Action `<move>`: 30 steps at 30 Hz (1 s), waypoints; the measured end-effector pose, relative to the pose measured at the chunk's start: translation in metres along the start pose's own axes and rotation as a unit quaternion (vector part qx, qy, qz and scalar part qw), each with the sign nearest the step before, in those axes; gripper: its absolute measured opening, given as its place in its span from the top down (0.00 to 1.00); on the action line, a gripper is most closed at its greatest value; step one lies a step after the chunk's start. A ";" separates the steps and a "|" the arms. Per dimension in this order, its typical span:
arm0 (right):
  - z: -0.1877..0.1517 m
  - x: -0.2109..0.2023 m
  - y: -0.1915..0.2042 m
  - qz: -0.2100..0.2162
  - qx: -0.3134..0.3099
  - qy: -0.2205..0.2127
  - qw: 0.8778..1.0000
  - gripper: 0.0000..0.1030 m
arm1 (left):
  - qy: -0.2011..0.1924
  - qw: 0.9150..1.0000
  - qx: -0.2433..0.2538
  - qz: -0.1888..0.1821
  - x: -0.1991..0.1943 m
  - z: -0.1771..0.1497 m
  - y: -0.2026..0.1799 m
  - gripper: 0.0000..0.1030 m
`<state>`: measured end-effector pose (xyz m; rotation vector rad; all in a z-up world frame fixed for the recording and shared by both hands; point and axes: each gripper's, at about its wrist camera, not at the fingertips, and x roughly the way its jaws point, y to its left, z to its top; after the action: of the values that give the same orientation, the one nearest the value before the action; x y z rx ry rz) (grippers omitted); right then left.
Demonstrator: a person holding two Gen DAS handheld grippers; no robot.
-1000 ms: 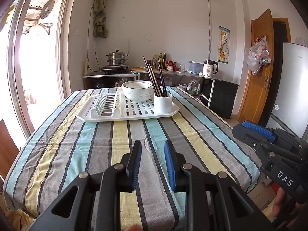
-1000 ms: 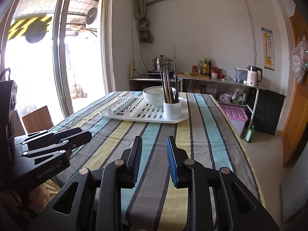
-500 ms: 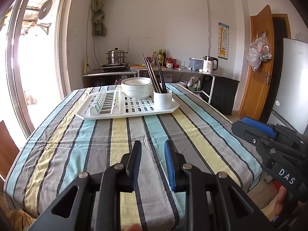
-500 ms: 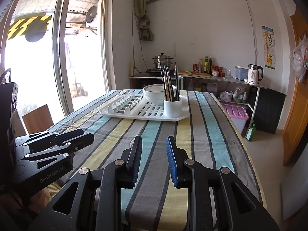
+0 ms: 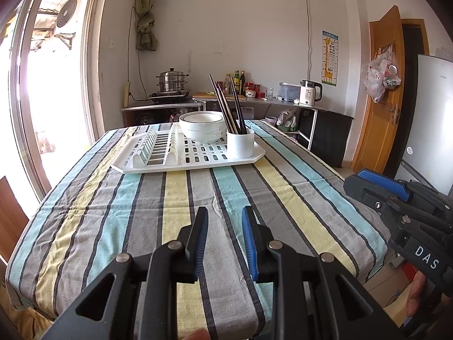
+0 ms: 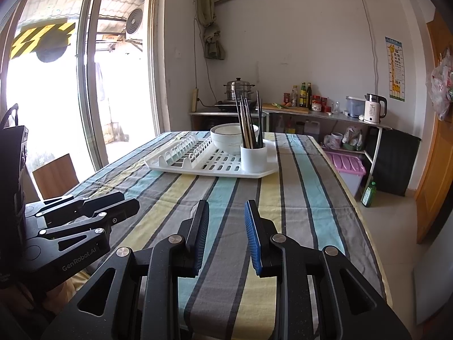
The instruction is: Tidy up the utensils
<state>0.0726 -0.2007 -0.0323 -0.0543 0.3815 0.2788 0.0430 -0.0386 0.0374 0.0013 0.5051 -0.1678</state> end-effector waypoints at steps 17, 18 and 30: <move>0.001 0.001 -0.001 -0.001 0.003 0.002 1.000 0.74 | 0.001 1.000 0.000 -0.002 0.000 0.000 0.000 0.72; 0.001 0.001 -0.001 -0.001 0.003 0.002 1.000 0.74 | 0.001 1.000 0.000 -0.003 0.000 0.000 0.001 0.72; 0.001 0.001 -0.001 -0.001 0.004 0.003 1.000 0.74 | 0.001 1.000 0.004 0.001 0.000 -0.002 -0.001 0.71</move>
<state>0.0740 -0.2018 -0.0317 -0.0475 0.3877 0.2756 0.0419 -0.0393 0.0360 0.0093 0.5073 -0.1681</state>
